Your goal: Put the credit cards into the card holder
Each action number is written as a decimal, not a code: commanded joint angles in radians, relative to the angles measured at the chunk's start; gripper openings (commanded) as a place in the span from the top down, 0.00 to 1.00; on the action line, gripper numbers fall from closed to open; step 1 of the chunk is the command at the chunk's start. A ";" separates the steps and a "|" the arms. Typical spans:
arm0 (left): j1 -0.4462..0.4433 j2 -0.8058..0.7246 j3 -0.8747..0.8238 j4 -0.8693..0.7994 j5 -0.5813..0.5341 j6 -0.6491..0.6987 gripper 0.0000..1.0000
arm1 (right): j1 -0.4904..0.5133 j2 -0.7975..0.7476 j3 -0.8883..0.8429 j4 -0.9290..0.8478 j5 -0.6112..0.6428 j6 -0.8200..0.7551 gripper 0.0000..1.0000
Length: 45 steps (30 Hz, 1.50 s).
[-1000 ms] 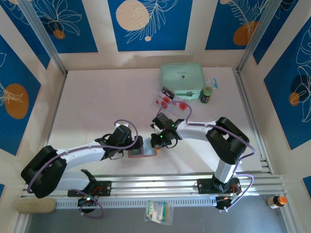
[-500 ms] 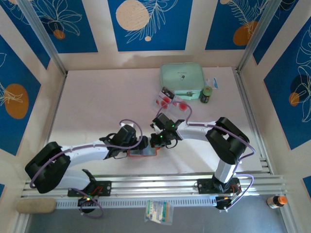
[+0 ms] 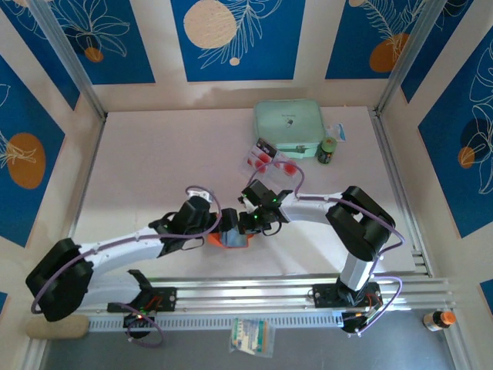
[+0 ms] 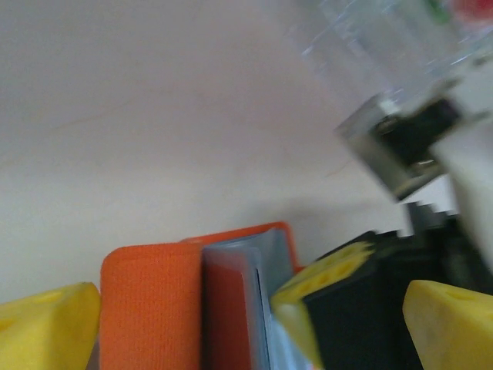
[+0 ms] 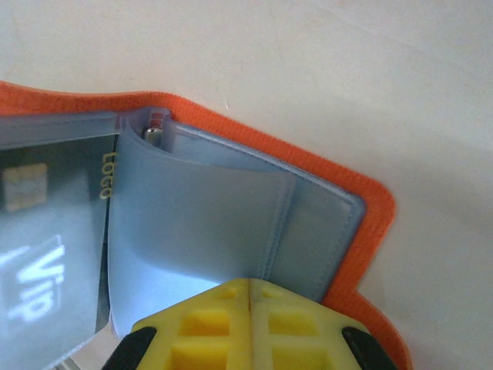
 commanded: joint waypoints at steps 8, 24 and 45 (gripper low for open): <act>-0.022 0.005 -0.066 0.204 0.074 -0.098 0.00 | -0.010 0.048 0.013 -0.103 0.025 -0.014 1.00; -0.026 -0.003 -0.067 0.216 0.073 -0.094 0.00 | -0.107 -0.191 0.024 -0.227 0.040 -0.004 0.82; -0.034 -0.008 -0.030 0.208 0.093 -0.100 0.00 | -0.124 -0.104 -0.021 -0.150 -0.004 0.001 1.00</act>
